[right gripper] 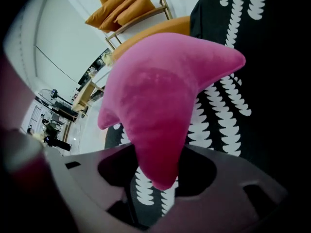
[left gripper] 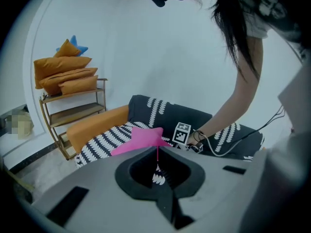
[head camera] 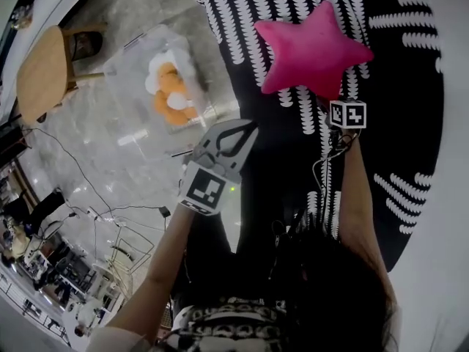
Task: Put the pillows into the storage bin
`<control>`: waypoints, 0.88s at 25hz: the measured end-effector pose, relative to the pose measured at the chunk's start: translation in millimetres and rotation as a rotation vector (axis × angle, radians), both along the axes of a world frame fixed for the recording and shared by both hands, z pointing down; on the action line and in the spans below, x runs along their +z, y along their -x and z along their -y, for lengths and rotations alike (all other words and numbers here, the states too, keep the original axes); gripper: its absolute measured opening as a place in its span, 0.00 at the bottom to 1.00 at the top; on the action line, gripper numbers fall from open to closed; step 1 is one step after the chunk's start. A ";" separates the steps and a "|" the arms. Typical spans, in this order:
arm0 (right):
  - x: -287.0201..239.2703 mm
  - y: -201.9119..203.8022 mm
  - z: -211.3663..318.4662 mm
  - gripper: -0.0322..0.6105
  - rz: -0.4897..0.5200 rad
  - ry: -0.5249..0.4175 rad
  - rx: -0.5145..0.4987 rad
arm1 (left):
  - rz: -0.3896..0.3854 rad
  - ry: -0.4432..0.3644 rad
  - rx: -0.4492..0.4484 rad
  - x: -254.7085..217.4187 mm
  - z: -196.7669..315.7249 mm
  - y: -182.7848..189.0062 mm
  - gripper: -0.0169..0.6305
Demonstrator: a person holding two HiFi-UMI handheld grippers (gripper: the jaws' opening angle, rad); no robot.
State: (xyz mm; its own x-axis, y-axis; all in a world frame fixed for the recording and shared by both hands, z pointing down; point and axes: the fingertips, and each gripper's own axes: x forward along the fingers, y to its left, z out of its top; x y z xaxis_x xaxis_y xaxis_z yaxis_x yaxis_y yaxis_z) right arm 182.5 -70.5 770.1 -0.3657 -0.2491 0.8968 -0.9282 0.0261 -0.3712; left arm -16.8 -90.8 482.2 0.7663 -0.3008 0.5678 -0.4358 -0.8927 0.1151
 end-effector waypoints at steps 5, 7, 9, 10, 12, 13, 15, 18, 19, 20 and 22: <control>-55.9 37.7 26.6 0.31 0.147 -0.078 0.087 | -0.025 -0.017 -0.060 -14.8 5.3 22.9 0.04; -78.6 59.8 34.3 0.29 0.227 -0.091 0.134 | -0.030 -0.026 -0.083 -23.1 2.9 36.6 0.04; -103.3 81.8 35.4 0.28 0.297 -0.103 0.182 | -0.033 -0.033 -0.104 -37.0 -3.1 53.7 0.04; -116.3 92.2 35.9 0.27 0.325 -0.112 0.202 | -0.038 -0.038 -0.118 -43.5 -6.0 63.8 0.04; -142.2 114.9 37.3 0.26 0.372 -0.134 0.227 | -0.045 -0.048 -0.149 -55.2 -9.8 88.6 0.04; -154.5 129.1 36.4 0.26 0.393 -0.144 0.236 | -0.047 -0.051 -0.166 -59.2 -12.1 104.7 0.04; -177.9 163.6 31.2 0.25 0.442 -0.158 0.249 | -0.049 -0.052 -0.204 -62.4 -19.3 142.9 0.04; -207.7 221.7 21.7 0.24 0.512 -0.164 0.221 | -0.044 -0.054 -0.282 -62.7 -34.8 202.6 0.04; -216.1 243.0 18.4 0.24 0.534 -0.163 0.203 | -0.040 -0.054 -0.310 -62.3 -40.9 222.6 0.04; -224.1 265.9 15.3 0.24 0.559 -0.160 0.186 | -0.036 -0.053 -0.338 -61.8 -46.9 243.1 0.04; -237.6 315.0 8.6 0.24 0.605 -0.149 0.149 | -0.023 -0.053 -0.384 -61.2 -58.9 285.7 0.04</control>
State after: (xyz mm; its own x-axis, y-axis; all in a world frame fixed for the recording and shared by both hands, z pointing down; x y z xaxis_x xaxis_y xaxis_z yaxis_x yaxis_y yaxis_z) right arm -132.4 -79.1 532.5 -0.7482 -0.4424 0.4944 -0.5532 0.0045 -0.8331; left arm -302.6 -32.0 421.0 0.6041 -0.5968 0.5281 -0.7375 -0.6697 0.0867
